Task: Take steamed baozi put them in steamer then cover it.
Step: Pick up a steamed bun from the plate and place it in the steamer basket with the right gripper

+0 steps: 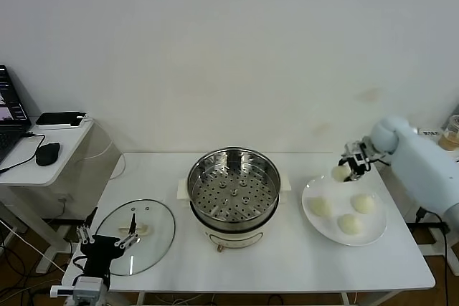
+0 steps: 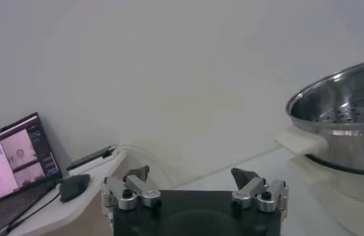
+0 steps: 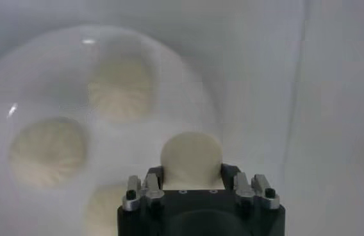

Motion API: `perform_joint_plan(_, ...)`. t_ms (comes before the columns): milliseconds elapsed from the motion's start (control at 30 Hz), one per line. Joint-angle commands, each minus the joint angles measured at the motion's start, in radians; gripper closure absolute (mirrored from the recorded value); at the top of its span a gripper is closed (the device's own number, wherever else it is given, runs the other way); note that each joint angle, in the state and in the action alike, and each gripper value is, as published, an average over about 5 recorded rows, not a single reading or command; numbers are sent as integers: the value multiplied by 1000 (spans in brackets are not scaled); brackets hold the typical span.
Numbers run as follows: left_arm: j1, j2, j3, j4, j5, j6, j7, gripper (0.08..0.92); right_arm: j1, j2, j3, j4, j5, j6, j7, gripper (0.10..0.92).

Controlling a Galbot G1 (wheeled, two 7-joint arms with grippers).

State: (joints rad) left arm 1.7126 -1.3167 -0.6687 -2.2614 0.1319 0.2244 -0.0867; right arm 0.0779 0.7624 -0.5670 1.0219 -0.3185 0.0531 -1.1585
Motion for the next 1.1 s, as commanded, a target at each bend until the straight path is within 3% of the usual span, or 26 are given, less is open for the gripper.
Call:
perform_joint_plan(33, -4, 4, 7, 5, -4, 3, 0, 177, 212, -139, -218, 260, 231, -32, -15, 463)
perform_joint_plan(367, -6, 11, 7, 12, -17, 3, -2, 177, 456, 20, -417, 343, 439, -58, 52, 457)
perform_joint_plan(600, -7, 24, -5, 22, -27, 5, 0, 177, 485, 171, -548, 363, 475, 13, 119, 457)
perform_joint_plan(1100, -2, 24, -40, 28, -30, 5, 2, 177, 368, 442, -640, 185, 175, 252, 215, 465)
